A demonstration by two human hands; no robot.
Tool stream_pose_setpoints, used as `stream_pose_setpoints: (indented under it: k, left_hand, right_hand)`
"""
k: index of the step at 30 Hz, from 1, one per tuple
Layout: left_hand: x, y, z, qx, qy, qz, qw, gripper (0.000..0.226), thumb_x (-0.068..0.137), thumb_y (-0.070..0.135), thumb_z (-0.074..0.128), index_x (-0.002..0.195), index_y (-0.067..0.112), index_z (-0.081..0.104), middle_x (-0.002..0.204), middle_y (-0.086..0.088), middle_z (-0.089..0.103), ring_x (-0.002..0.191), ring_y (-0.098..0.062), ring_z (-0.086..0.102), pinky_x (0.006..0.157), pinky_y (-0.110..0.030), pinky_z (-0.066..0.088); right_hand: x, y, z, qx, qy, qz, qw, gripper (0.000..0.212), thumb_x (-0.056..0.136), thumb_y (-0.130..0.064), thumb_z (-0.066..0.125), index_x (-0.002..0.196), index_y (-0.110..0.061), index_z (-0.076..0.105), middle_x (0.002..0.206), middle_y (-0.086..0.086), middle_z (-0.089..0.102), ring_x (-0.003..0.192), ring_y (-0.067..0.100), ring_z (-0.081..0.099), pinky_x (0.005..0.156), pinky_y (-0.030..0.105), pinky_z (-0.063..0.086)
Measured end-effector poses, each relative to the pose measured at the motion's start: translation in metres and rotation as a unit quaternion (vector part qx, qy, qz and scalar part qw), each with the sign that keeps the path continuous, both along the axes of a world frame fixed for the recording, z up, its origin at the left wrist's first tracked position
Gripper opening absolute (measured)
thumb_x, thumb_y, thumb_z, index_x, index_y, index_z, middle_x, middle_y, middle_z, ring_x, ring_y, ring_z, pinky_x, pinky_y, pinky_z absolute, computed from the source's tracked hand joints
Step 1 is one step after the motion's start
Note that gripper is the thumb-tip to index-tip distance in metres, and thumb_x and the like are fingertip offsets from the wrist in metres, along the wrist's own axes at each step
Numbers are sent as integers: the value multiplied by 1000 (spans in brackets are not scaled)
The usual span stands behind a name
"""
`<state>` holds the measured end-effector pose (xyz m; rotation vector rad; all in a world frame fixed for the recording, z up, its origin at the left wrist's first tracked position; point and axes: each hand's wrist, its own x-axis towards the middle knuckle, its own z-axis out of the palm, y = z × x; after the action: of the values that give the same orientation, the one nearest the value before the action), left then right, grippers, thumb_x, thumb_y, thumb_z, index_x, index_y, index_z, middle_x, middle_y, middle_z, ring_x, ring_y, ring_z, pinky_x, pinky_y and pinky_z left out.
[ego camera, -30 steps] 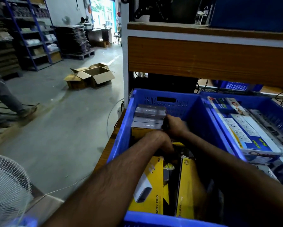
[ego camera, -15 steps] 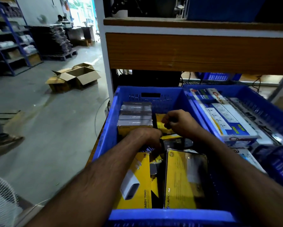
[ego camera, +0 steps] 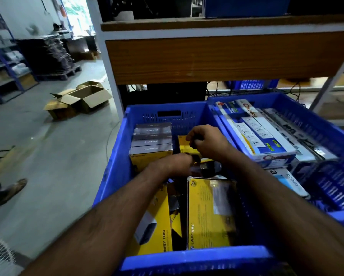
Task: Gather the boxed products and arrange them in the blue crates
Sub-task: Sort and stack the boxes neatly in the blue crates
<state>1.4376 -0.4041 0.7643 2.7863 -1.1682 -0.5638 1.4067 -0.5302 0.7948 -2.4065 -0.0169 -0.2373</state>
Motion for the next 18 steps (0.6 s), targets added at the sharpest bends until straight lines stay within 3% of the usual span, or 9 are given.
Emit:
stream_pose_setpoints:
  k: [3,7,9,12,15,17,18]
  left_hand:
    - [6,-2,-3,26,-70,6,997,40,90,33,64,123,13,54,107,-8,64,92,-27,63,79,-38,55]
    - [10,3,1,-32,-126,57,990,29,88,22,61,115,17,51,94,-4,58,84,-23,59,71,-34,50]
    - [12,7,-5,-84,-137,76,984,26,89,20,59,113,19,50,98,-4,59,85,-23,59,68,-33,46]
    - [14,14,-1,-157,-109,88,978,20,92,22,58,109,23,48,103,-1,59,89,-18,57,72,-34,49]
    - [24,27,17,-267,-39,125,955,31,93,22,59,123,19,50,114,3,58,97,-13,57,79,-31,50]
    - [33,39,29,-373,11,156,915,31,94,23,60,123,14,53,115,-6,62,98,-19,62,83,-36,54]
    - [38,46,33,-438,51,187,878,30,95,24,60,121,12,54,116,-12,63,100,-25,64,86,-41,55]
  right_hand:
    - [1,-1,1,8,-44,-19,999,22,90,-2,52,96,-12,71,87,1,68,83,17,66,75,31,54]
    - [2,-3,2,33,-93,-63,993,18,90,-10,54,96,-17,70,94,1,71,88,17,65,76,34,55]
    - [1,-4,3,44,-108,-75,990,19,91,-11,53,99,-16,70,97,2,71,91,17,64,78,34,54]
    - [0,-4,7,71,-163,-88,980,18,92,-12,54,101,-13,69,97,3,70,91,16,63,82,39,54]
    - [-2,-5,16,100,-262,-83,956,20,93,-19,53,108,-12,65,99,4,67,91,17,62,81,41,53]
    - [-3,-5,22,99,-319,-78,939,26,92,-22,52,113,-10,61,104,7,62,95,19,60,83,40,51]
    - [-3,-4,23,91,-335,-86,934,30,91,-22,53,116,-8,60,106,8,59,98,21,58,86,38,49]
